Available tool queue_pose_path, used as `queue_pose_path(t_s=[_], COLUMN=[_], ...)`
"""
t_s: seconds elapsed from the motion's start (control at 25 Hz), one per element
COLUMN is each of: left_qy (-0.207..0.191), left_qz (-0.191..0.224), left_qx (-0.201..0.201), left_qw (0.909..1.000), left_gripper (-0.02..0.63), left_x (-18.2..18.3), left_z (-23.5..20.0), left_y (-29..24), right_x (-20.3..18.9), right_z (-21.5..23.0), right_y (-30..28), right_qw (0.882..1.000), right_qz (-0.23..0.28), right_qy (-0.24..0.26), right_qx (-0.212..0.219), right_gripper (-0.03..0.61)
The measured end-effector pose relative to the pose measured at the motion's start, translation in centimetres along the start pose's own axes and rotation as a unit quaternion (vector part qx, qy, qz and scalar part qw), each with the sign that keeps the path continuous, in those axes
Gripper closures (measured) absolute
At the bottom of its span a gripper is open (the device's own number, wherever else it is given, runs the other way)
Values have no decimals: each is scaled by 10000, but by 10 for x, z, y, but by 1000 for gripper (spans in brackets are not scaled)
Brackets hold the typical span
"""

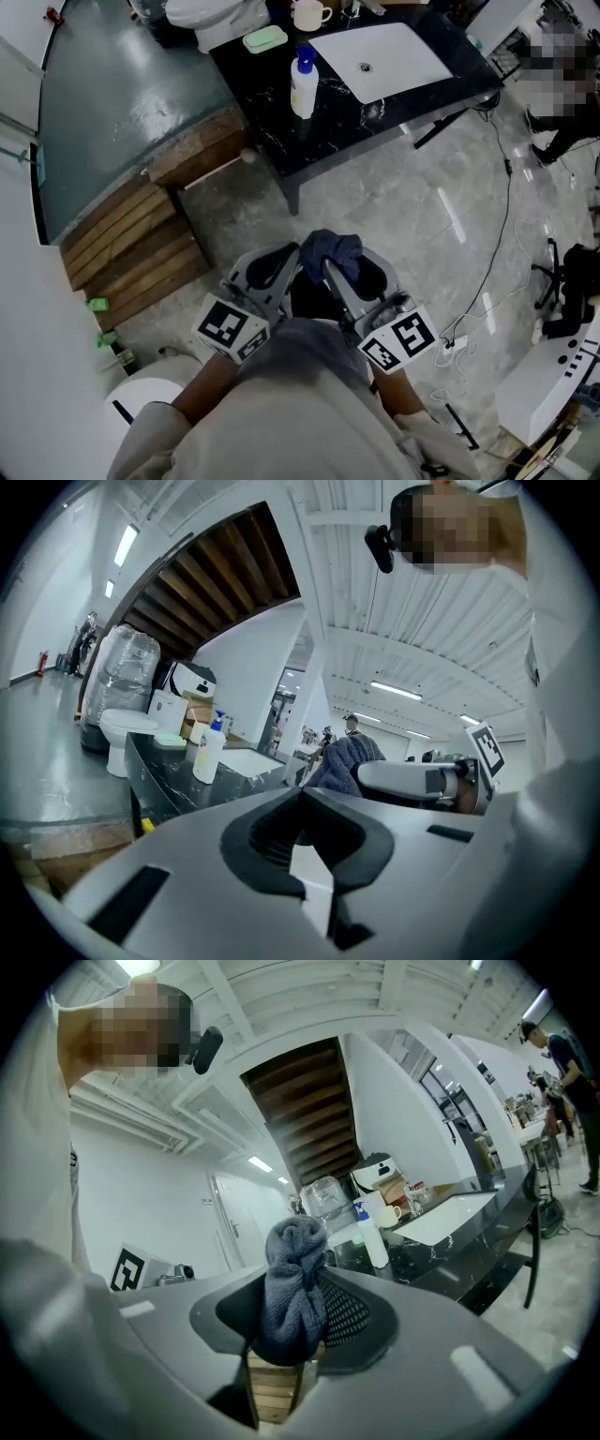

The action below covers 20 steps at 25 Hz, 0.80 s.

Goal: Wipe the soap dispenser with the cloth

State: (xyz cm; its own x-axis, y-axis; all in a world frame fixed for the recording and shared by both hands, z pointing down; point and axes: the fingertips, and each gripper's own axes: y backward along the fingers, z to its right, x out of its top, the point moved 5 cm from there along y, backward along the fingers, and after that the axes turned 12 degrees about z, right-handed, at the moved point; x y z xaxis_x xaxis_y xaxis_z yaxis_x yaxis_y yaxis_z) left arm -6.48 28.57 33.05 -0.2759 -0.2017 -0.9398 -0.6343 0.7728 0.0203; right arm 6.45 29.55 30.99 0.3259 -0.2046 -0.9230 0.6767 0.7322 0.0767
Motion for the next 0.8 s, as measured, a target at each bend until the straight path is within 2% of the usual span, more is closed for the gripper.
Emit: queue_pose_path(t_s=[0.2, 0.48, 0.8], left_qy=[-12, -223, -388], left_qz=[-81, -62, -31], left_qx=[195, 395, 389], left_qw=[9998, 9990, 9985], left_gripper=[606, 606, 606], left_x=[2, 12, 21], left_z=[-18, -31, -30], left_y=[-40, -89, -125], right_x=[8, 27, 39], right_z=[38, 82, 119], right_y=[-28, -53, -54], right_qw=[9997, 9983, 9980], right_qz=[-71, -32, 141], right_qy=[-147, -200, -325], right_qx=[199, 555, 531], right_gripper=[448, 448, 448])
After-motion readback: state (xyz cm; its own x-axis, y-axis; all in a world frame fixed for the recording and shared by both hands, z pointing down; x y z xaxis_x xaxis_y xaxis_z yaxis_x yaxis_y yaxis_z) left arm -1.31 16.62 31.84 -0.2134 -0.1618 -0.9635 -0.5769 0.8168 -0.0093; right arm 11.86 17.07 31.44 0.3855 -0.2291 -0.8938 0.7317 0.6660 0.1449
